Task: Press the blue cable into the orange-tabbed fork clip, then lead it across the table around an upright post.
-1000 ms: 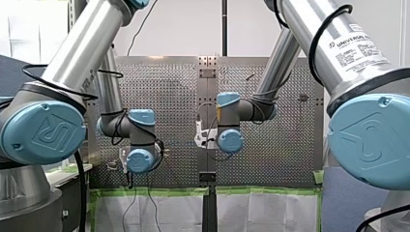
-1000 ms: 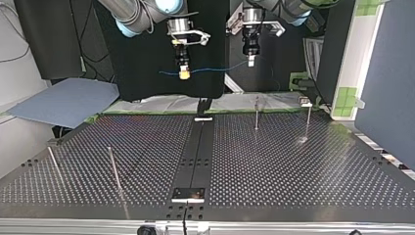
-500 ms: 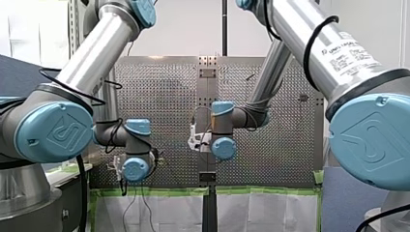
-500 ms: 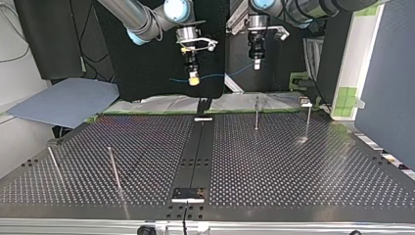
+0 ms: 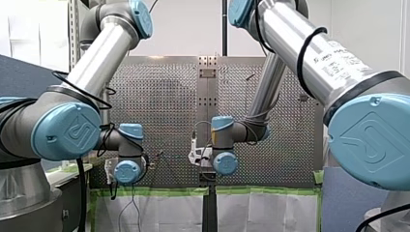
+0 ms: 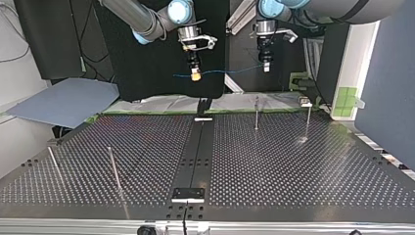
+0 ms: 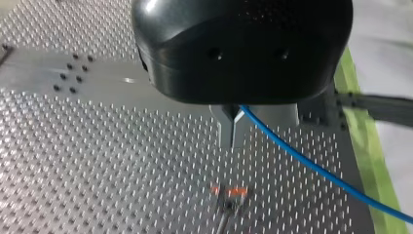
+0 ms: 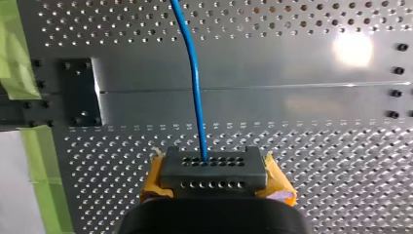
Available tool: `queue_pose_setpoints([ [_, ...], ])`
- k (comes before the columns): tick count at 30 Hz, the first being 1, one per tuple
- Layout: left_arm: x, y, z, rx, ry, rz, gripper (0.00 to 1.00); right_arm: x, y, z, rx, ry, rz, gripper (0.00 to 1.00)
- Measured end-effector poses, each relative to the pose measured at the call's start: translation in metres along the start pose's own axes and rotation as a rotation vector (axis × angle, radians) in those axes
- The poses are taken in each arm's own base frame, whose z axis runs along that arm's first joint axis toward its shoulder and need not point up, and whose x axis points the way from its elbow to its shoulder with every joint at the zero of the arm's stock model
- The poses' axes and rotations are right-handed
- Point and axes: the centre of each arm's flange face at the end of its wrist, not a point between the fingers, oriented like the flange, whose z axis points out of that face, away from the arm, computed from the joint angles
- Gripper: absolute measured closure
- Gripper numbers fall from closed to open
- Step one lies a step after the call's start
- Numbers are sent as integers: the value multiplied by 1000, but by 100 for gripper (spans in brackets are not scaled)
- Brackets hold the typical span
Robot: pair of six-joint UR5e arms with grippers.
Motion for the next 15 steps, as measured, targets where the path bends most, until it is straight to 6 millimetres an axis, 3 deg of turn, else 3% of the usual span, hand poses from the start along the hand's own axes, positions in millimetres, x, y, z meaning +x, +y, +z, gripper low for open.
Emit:
queue_pose_setpoints([
  [8, -7, 17, 16, -70, -53, -3, 100, -21, -7, 9, 24, -50, -3, 100],
  [15, -7, 23, 25, -71, -76, -12, 100, -22, -7, 23, 32, -50, 12, 100],
])
